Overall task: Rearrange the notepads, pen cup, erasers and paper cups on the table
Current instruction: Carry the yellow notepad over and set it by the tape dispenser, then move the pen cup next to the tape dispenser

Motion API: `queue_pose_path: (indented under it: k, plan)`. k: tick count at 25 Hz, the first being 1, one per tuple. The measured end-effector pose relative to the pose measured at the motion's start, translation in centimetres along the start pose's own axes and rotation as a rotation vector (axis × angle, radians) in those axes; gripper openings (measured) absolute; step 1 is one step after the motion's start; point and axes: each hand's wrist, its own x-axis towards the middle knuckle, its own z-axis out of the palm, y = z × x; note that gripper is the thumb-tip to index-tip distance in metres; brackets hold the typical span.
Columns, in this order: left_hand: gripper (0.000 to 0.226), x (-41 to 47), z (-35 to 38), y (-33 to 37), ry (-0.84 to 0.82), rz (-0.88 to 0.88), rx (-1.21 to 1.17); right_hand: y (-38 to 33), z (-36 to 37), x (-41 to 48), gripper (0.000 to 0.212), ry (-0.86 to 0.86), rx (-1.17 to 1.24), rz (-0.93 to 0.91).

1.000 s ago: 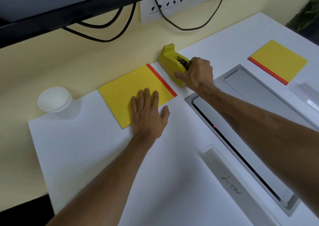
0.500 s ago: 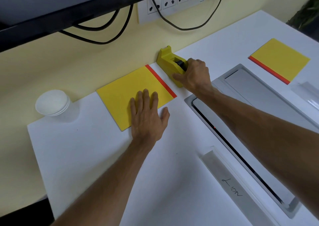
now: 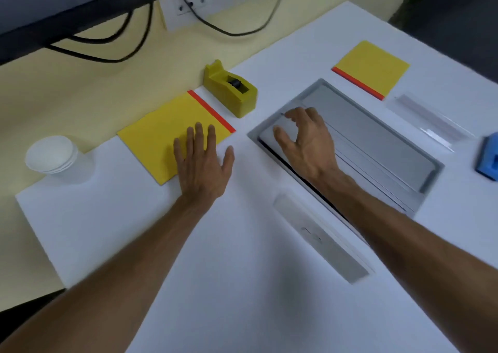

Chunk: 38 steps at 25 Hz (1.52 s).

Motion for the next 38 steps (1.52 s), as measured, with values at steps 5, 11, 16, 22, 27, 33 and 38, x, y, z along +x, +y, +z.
queue_pose_path:
  k: [5,11,16,22,27,33,38]
  plan:
    - [0.062,-5.7,-6.6,7.2,0.032,0.168,-0.342,2.0,-6.8,-9.9,0.03,0.107,0.067,0.087]
    - [0.052,-17.8,-11.4,16.5,-0.066,0.46,-0.602,3.9,-13.8,-25.1,0.015,0.225,0.145,0.304]
    - [0.056,-27.6,-12.9,22.6,-0.302,0.578,-0.591,5.0,-18.6,-38.5,0.017,0.26,0.14,0.541]
    - [0.067,-35.3,-11.0,28.5,-0.6,0.686,-0.434,8.9,-20.1,-50.5,0.015,0.366,0.207,0.928]
    - [0.089,-39.1,-8.0,30.4,-0.736,0.814,-0.202,12.7,-20.8,-54.1,0.062,0.458,0.295,1.193]
    - [0.096,-41.5,-5.9,30.6,-0.674,0.89,0.029,16.9,-21.3,-53.0,0.11,0.47,0.485,1.152]
    - [0.099,-41.6,-5.2,30.1,-0.647,0.918,0.046,17.9,-21.2,-51.5,0.104,0.582,0.603,1.057]
